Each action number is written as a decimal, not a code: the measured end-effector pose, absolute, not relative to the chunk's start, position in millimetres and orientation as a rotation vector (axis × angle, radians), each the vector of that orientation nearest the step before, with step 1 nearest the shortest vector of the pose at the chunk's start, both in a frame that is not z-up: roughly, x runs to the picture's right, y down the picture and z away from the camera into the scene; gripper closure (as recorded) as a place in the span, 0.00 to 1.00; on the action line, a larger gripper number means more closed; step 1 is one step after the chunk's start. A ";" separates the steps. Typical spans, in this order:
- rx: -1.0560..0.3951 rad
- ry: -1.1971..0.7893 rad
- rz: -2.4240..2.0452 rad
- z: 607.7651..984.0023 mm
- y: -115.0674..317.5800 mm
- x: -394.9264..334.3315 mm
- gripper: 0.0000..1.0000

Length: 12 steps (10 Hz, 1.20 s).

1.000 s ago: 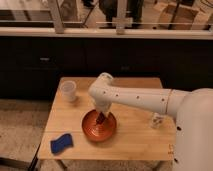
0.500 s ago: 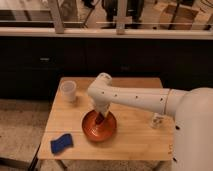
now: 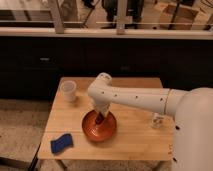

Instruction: Place the pepper in the ceramic bowl

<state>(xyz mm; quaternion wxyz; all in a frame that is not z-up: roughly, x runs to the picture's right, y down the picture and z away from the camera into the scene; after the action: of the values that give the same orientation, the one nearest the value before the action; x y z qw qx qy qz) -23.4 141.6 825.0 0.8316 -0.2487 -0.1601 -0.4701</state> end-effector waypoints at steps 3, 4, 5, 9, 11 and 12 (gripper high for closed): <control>-0.528 -0.343 -0.997 824.3 141.2 -23.2 0.71; -0.529 -0.344 -0.997 824.2 141.6 -23.2 0.74; -0.529 -0.344 -0.997 824.0 141.8 -23.3 0.80; -0.529 -0.347 -0.995 822.9 140.5 -22.8 0.81; -0.532 -0.347 -0.994 822.6 142.0 -22.4 0.86; -0.531 -0.347 -0.995 822.6 141.9 -22.9 0.87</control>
<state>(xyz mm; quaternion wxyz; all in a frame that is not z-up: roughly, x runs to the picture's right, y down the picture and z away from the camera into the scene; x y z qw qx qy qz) -22.9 141.9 822.6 0.8309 -0.2505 -0.1636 -0.4692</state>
